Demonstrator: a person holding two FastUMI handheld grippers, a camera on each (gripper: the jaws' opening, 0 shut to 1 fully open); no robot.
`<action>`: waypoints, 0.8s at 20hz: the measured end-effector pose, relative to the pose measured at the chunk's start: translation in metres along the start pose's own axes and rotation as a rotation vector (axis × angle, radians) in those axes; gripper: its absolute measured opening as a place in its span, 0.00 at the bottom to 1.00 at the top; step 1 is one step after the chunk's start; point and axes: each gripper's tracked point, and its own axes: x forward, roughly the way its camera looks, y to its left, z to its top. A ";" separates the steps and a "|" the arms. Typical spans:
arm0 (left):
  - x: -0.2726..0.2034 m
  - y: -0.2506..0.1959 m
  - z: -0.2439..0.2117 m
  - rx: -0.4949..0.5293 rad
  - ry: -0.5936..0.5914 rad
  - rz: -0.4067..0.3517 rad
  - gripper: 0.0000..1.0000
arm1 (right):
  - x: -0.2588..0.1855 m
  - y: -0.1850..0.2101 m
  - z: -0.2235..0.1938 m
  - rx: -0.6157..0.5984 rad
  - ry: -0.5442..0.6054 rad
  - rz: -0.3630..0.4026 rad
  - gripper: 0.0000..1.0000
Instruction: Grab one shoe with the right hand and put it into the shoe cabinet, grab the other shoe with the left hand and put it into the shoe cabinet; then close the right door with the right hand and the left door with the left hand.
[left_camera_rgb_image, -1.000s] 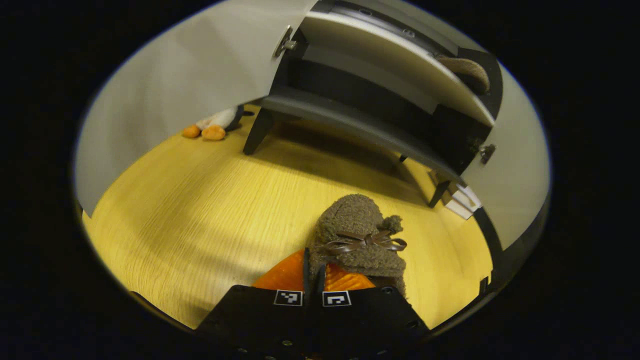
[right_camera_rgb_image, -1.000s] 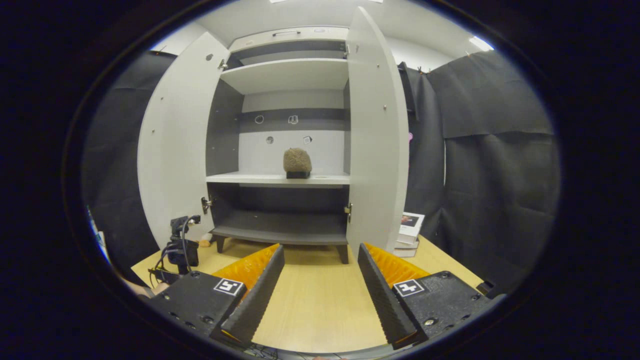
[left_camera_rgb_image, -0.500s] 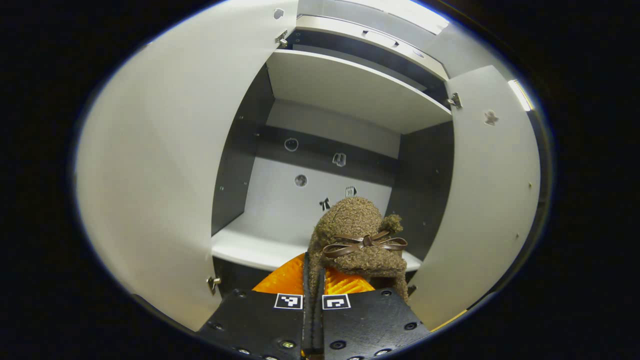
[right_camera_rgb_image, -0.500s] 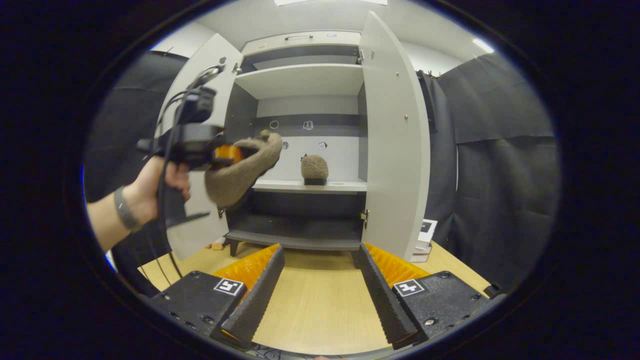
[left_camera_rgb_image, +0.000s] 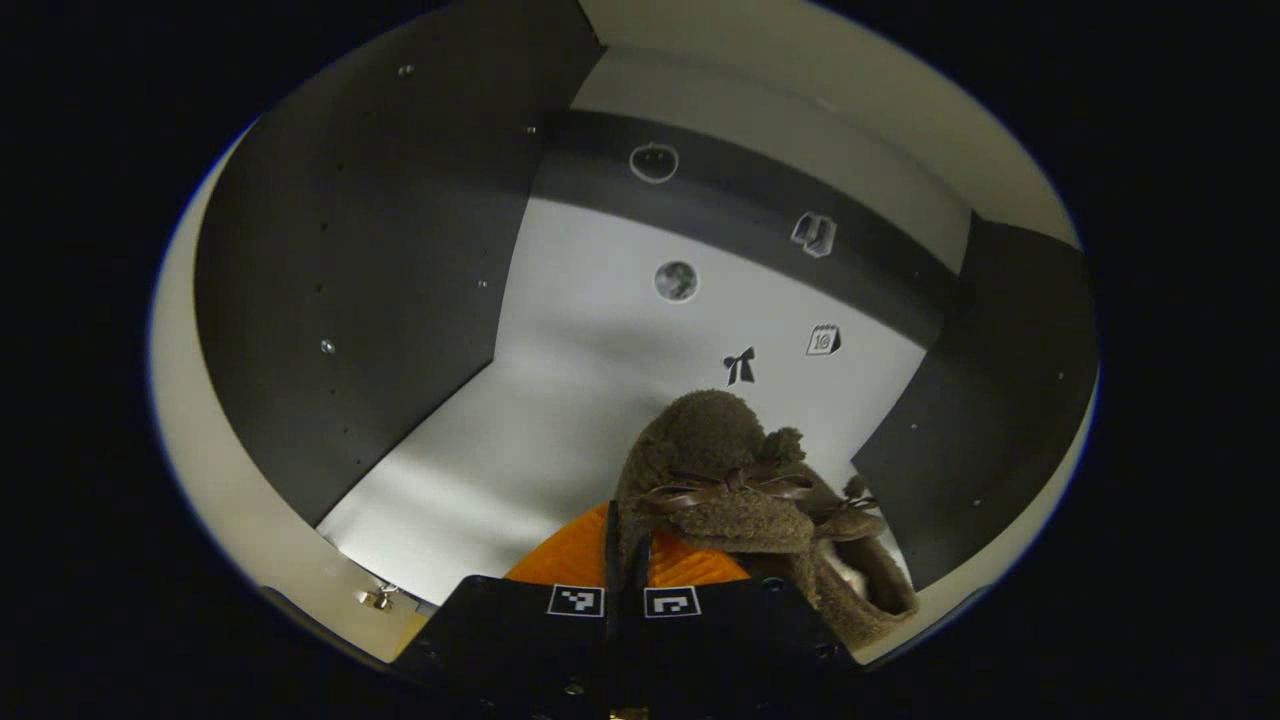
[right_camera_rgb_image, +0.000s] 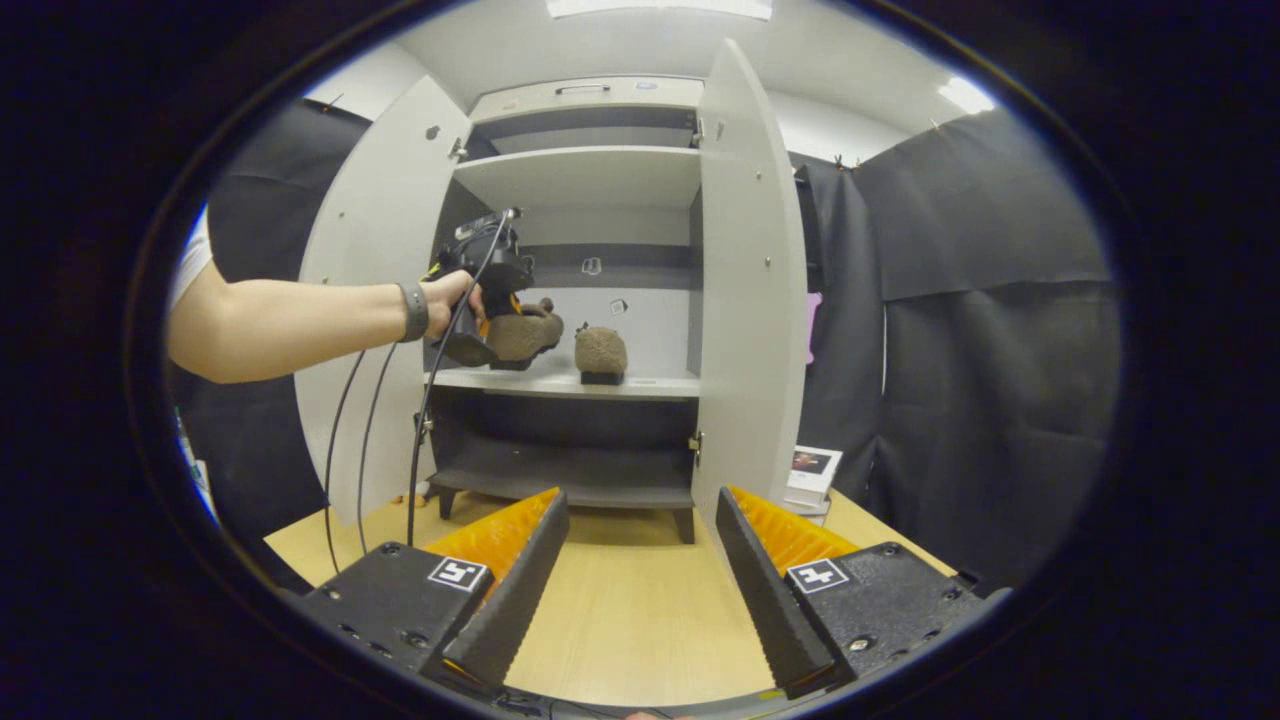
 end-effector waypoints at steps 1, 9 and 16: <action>0.007 0.006 -0.009 0.006 0.039 0.022 0.00 | 0.000 -0.003 0.001 -0.005 -0.004 -0.008 0.94; 0.013 0.011 -0.015 -0.031 0.109 0.046 0.05 | 0.003 0.003 -0.015 -0.015 0.020 0.011 0.94; -0.009 0.032 -0.010 0.027 0.066 0.139 0.75 | 0.002 -0.003 -0.016 -0.008 0.016 0.005 0.94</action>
